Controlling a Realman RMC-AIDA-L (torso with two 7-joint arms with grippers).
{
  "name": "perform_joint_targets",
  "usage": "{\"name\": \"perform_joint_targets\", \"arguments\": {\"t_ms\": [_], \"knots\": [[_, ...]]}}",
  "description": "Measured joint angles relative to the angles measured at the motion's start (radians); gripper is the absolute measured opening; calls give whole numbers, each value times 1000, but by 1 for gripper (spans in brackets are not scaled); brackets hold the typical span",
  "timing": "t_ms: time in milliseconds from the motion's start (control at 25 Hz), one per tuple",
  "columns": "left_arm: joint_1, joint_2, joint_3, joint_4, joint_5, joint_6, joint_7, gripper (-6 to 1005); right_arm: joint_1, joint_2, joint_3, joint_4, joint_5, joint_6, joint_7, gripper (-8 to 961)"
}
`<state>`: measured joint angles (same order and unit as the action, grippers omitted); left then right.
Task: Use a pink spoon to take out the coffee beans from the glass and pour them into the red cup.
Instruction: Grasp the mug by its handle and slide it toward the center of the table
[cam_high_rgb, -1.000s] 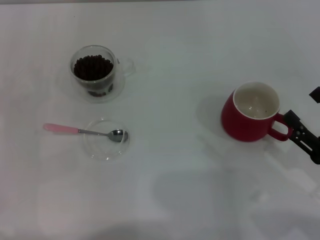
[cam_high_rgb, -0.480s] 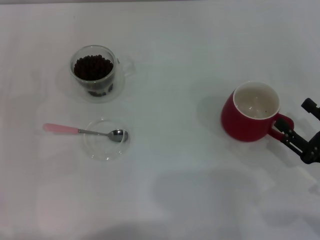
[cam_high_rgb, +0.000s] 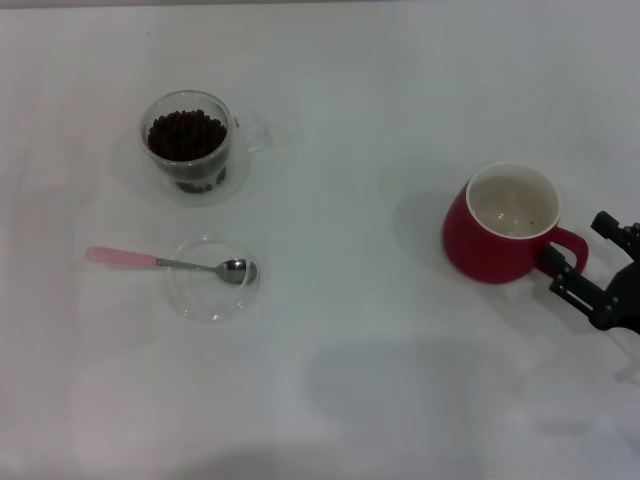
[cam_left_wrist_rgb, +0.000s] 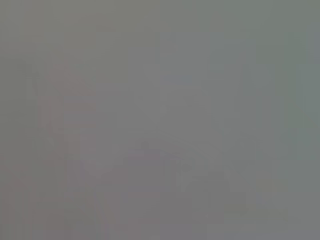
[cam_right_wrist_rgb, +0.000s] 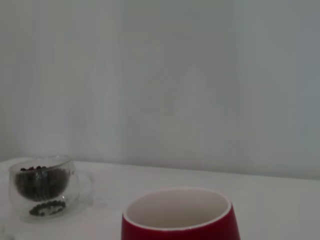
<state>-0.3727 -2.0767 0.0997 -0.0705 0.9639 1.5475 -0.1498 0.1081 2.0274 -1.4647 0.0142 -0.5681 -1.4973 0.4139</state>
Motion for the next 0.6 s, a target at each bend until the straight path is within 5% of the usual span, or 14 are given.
{"name": "perform_joint_targets", "arguments": {"t_ms": [600], "knots": [[35,-4,57,25,-6,53,-3,624,53,-5,8,-17,30,115,-12,706]]}}
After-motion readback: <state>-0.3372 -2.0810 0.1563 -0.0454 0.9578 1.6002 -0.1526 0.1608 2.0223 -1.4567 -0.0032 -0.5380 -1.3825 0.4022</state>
